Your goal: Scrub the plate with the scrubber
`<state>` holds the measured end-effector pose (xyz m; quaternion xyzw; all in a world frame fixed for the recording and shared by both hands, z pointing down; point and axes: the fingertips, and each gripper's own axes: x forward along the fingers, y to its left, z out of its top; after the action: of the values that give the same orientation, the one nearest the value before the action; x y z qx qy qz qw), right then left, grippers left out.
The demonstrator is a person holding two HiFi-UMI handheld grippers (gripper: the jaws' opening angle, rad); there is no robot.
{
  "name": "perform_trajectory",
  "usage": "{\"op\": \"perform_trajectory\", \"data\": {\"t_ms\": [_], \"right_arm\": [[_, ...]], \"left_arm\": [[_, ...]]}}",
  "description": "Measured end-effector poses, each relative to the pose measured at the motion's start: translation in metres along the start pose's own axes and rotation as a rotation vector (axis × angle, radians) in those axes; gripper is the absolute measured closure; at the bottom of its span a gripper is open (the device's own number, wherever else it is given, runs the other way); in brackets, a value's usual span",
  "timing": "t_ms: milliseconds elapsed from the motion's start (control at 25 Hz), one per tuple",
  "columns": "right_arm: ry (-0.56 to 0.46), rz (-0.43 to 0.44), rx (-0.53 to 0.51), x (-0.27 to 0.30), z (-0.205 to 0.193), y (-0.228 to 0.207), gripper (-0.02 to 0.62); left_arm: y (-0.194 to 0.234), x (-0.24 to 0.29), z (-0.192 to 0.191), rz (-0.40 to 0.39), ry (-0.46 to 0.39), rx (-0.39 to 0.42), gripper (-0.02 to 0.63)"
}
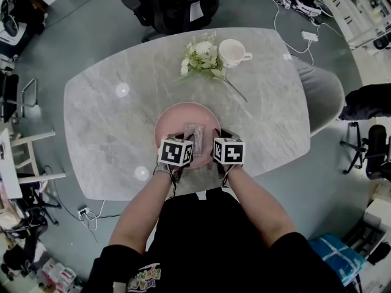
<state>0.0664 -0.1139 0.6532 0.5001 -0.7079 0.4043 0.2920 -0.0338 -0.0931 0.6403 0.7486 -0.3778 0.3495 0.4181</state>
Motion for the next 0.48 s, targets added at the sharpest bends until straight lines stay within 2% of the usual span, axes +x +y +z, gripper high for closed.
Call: {"op": "perform_trajectory", "data": {"t_ms": [120, 480], "right_arm": [[-0.003, 0.000, -0.002, 0.002, 0.000, -0.001, 0.541], [-0.002, 0.002, -0.008, -0.001, 0.000, 0.000, 0.541]], "left_arm": [[0.010, -0.006, 0.000, 0.041, 0.009, 0.043, 0.528], [0.043, -0.027, -0.008, 0.150, 0.024, 0.100, 0.528]]}}
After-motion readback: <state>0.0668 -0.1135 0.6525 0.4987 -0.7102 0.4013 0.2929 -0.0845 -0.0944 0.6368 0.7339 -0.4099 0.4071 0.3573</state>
